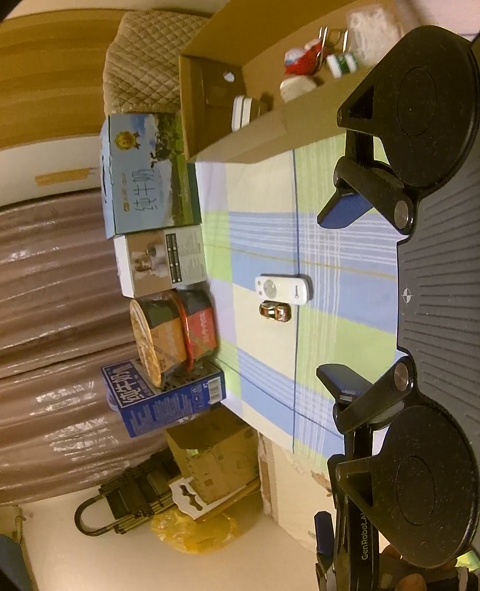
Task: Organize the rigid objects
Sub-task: 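Move both open tools back over the toy car and white remote, then grasp the white remote with the right tool while the left tool grasps the orange toy car, then carry the toy car with the left tool while the right tool carries the remote to the box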
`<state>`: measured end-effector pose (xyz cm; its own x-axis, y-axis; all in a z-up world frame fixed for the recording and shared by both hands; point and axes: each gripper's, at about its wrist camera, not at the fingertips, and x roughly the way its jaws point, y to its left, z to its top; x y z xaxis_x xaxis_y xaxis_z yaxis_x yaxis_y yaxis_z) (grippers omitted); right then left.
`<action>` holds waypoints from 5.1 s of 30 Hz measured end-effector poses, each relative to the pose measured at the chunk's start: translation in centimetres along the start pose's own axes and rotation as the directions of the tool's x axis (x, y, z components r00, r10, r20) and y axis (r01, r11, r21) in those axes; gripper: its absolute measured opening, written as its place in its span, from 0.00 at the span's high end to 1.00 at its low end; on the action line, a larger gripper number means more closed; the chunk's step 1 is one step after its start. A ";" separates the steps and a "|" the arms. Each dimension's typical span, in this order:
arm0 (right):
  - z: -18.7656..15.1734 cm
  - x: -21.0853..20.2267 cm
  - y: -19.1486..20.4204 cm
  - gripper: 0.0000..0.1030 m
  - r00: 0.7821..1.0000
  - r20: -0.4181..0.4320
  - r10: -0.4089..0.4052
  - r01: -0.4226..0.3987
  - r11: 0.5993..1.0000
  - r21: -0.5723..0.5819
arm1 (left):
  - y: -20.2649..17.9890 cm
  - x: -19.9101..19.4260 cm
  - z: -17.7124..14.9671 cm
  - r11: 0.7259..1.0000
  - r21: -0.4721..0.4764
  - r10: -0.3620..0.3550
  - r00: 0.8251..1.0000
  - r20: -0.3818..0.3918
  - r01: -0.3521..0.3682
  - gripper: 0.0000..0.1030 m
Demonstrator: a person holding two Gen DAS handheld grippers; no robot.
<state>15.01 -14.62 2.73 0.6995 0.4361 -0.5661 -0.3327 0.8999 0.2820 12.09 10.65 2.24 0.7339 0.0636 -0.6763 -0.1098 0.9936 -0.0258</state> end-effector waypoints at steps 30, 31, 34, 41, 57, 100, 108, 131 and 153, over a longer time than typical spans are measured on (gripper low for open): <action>0.8 22.8 -2.4 0.49 0.997 -0.082 -0.006 -0.001 0.997 -0.081 | 2.9 20.8 3.2 0.994 -0.110 0.019 0.998 -0.052 -0.024 0.01; 0.8 23.3 -2.3 0.49 0.996 -0.084 -0.002 -0.005 0.997 -0.082 | 2.8 20.7 3.1 0.995 -0.102 0.016 0.999 -0.051 -0.021 0.01; 0.9 24.6 -1.6 0.50 0.995 -0.099 0.003 -0.013 0.995 -0.103 | 2.7 20.5 3.2 0.997 -0.080 0.004 0.999 -0.038 -0.007 0.01; 0.5 26.9 -1.6 0.57 0.993 -0.103 -0.050 0.037 0.992 -0.122 | 2.9 20.8 3.4 0.997 -0.080 0.004 0.999 -0.042 -0.007 0.01; 0.5 26.4 -2.3 0.64 0.994 -0.079 -0.074 0.062 0.987 -0.146 | 1.4 21.1 3.3 0.998 -0.031 -0.061 0.998 -0.034 0.060 0.01; -2.2 20.9 -7.8 0.64 0.987 -0.045 -0.154 0.153 0.988 -0.038 | -6.1 27.2 4.4 0.983 0.106 -0.149 0.989 -0.015 0.149 0.75; -2.5 18.9 -8.2 0.64 0.986 -0.048 -0.160 0.159 0.987 -0.019 | -5.7 24.5 2.8 0.984 0.060 -0.161 0.982 -0.095 0.167 0.75; -2.8 10.1 -6.8 0.64 0.987 -0.041 -0.154 0.155 0.988 0.016 | -8.2 14.2 -0.7 0.984 0.041 -0.172 0.982 -0.071 0.176 0.75; -1.4 1.7 -3.2 0.64 0.993 -0.001 -0.121 0.121 0.993 0.008 | -7.6 5.1 -0.7 0.989 -0.027 -0.147 0.988 -0.042 0.146 0.75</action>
<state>16.42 -16.74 -0.24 0.7342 0.3238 -0.5968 -0.2404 0.9460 0.2175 16.17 3.32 -1.52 0.7129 -0.0868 -0.6959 -0.0199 0.9894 -0.1438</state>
